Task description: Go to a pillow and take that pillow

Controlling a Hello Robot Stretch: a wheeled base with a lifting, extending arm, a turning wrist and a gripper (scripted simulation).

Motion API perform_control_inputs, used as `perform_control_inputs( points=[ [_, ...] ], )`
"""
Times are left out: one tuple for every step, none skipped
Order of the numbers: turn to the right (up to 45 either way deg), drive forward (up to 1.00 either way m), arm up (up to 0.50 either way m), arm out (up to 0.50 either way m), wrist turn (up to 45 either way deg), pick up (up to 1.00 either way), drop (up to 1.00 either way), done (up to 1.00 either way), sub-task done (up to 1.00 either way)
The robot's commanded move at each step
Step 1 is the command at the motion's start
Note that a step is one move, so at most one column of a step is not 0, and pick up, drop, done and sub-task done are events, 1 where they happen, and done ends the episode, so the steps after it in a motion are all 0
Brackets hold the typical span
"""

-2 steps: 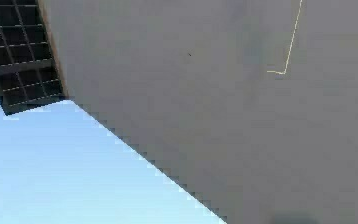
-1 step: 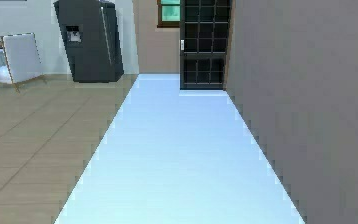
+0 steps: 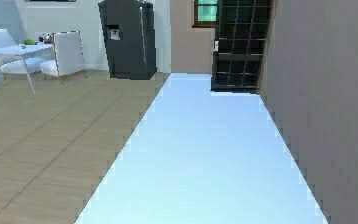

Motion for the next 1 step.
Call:
perform_control_inputs(
  points=[
    [0.0,1.0,0.0,0.0,0.0,0.0,0.0,0.0,0.0]
  ],
)
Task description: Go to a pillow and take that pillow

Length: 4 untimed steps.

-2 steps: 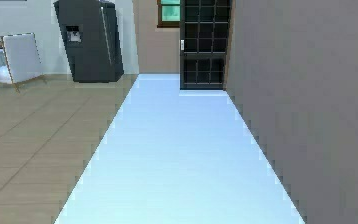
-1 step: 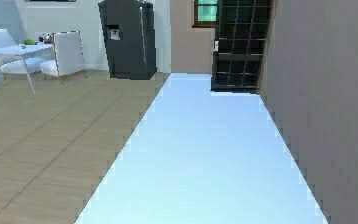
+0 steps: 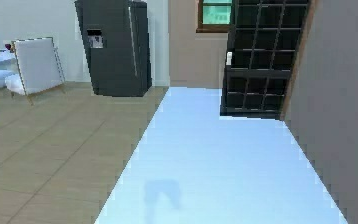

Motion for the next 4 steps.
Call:
perform_control_inputs(
  points=[
    [0.0,1.0,0.0,0.0,0.0,0.0,0.0,0.0,0.0],
    [0.0,1.0,0.0,0.0,0.0,0.0,0.0,0.0,0.0],
    [-6.0,0.0,0.0,0.0,0.0,0.0,0.0,0.0,0.0],
    [0.0,0.5,0.0,0.0,0.0,0.0,0.0,0.0,0.0]
  ],
)
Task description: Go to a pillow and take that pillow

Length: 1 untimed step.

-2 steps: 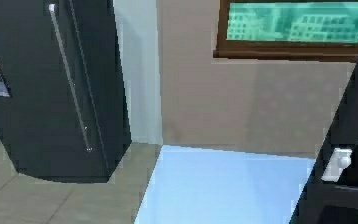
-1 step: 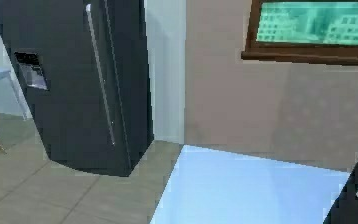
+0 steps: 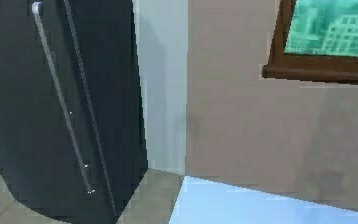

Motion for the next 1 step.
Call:
perform_control_inputs(
  points=[
    [36.0,0.0,0.0,0.0,0.0,0.0,0.0,0.0,0.0]
  ],
)
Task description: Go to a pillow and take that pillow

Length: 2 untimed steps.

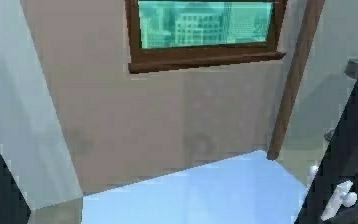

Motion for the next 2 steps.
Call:
perform_control_inputs(
  points=[
    [0.0,0.8,0.0,0.0,0.0,0.0,0.0,0.0,0.0],
    [45.0,0.0,0.0,0.0,0.0,0.0,0.0,0.0,0.0]
  ],
)
